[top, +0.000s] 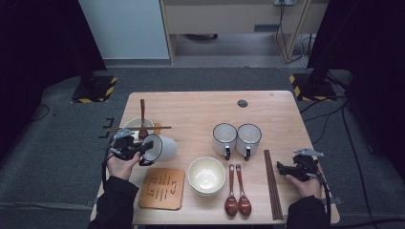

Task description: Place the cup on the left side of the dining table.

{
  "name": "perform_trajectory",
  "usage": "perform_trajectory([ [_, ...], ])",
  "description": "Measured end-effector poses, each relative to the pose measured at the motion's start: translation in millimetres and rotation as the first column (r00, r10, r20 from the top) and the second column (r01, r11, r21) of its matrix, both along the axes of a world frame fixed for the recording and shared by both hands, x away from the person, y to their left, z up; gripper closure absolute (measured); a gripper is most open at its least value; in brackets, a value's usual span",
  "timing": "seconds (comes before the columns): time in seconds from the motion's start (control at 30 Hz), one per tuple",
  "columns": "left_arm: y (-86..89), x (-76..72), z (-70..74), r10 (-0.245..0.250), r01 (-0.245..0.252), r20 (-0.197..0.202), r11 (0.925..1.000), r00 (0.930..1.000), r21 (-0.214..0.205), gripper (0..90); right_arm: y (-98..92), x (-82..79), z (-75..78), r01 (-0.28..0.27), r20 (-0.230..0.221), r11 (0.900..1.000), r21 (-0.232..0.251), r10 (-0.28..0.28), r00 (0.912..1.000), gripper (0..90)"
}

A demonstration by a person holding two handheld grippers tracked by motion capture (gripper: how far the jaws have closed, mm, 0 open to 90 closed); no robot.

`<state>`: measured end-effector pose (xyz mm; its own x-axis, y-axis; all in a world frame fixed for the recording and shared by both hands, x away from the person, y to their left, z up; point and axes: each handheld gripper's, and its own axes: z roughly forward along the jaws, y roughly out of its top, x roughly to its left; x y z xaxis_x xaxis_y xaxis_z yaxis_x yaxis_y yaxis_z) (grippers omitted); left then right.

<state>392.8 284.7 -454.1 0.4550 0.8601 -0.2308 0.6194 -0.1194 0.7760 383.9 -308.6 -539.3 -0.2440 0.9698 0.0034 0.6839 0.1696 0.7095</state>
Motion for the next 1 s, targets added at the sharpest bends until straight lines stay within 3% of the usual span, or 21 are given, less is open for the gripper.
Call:
perform_trajectory([
  [0.57,8.0,6.6,-20.3,0.02,-0.015,-0.075,0.9974,0.997,0.07,82.1,0.2,0.1,0.0,0.001,0.0,1.0,0.0,-0.001,1.0,2.7],
  [0.67,5.6,7.2,-21.1,0.021,-0.013,-0.077,0.9949,0.9968,0.1,82.0,0.2,0.0,0.0,0.001,0.0,1.0,0.0,-0.001,1.0,2.7],
  [1.0,6.9,10.3,-23.8,0.028,-0.019,-0.091,0.9953,0.9955,0.095,81.6,0.3,0.2,0.0,0.003,0.001,1.0,-0.001,-0.003,1.0,2.6],
])
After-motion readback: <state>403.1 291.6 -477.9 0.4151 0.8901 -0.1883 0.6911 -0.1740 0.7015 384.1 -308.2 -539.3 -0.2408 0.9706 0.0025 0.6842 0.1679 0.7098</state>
